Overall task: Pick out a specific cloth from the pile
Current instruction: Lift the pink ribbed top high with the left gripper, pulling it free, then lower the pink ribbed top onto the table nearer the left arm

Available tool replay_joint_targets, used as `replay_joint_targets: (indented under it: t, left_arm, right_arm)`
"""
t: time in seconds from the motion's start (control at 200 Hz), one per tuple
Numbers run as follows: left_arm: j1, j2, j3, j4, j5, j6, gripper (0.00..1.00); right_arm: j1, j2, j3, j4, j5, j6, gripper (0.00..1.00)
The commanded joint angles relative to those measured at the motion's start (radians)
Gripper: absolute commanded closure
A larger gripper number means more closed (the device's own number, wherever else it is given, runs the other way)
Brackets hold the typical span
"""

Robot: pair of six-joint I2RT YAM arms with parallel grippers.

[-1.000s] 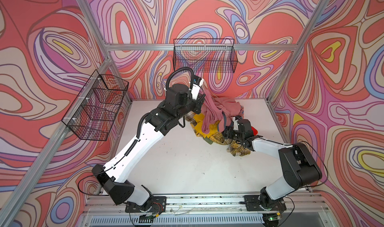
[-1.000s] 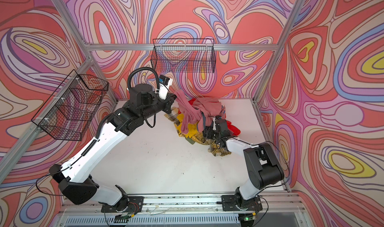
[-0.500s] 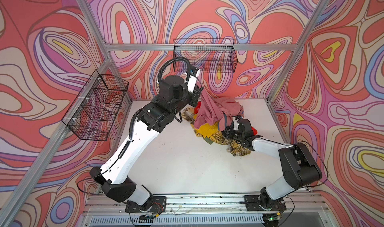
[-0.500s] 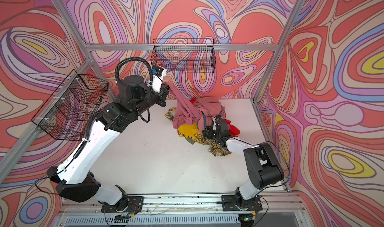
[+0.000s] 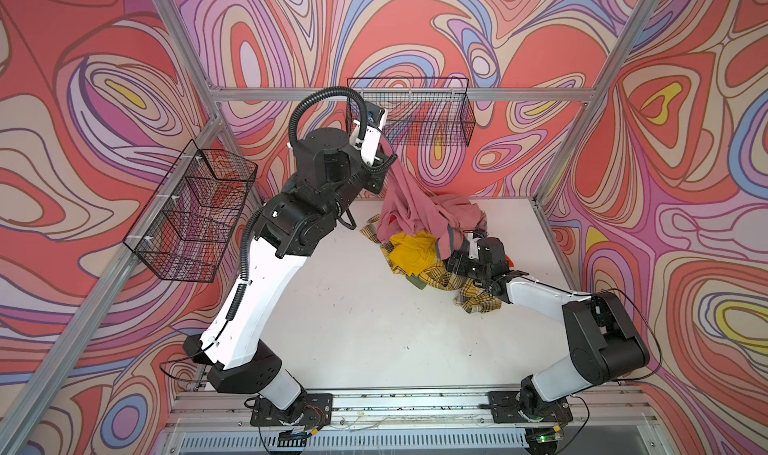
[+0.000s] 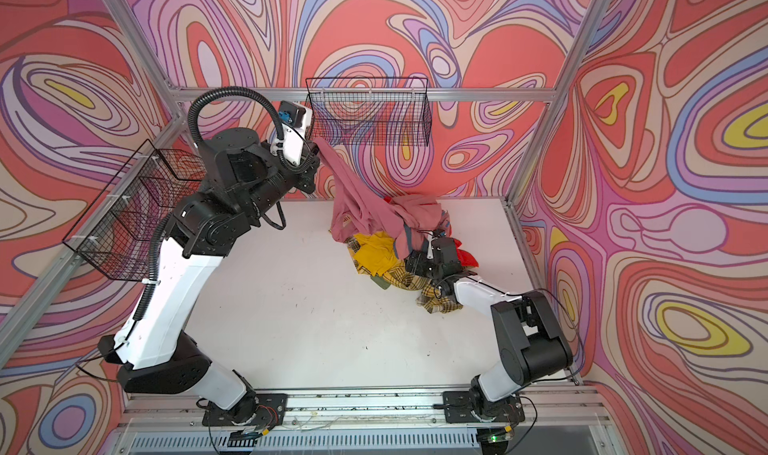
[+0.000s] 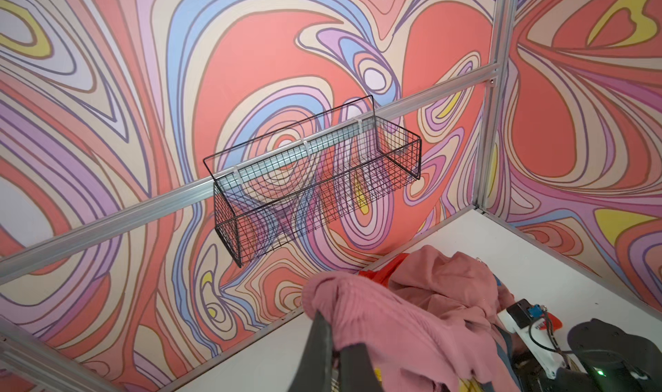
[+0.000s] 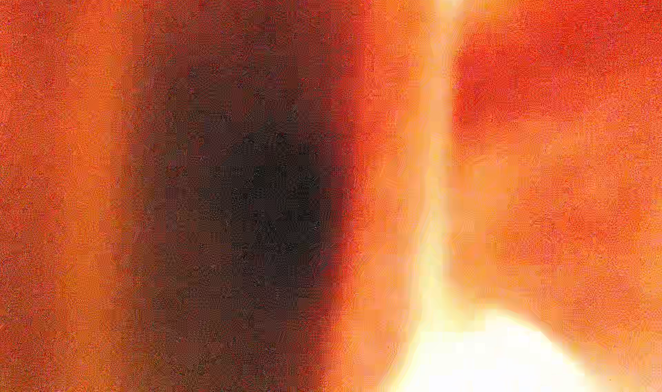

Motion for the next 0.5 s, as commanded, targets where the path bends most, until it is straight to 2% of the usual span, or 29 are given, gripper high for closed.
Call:
replay_joint_targets:
  t: [0.0,0.331,0.496]
  left_arm:
    - [0.025,-0.035,0.042,0.093,-0.064,0.025,1.0]
    - [0.066,-0.033,0.16,0.069,-0.093,0.064,1.0]
    - [0.097,-0.048,0.128,-0.008,-0.083,0.024,1.0]
  right_arm:
    - [-0.016,0.003,-0.001,-0.05,0.044,0.006,0.1]
    - [-0.016,0.013,0.0,-0.057,0.055,0.012,0.09]
    - [-0.016,0.014,0.0,-0.057,0.042,0.01,0.1]
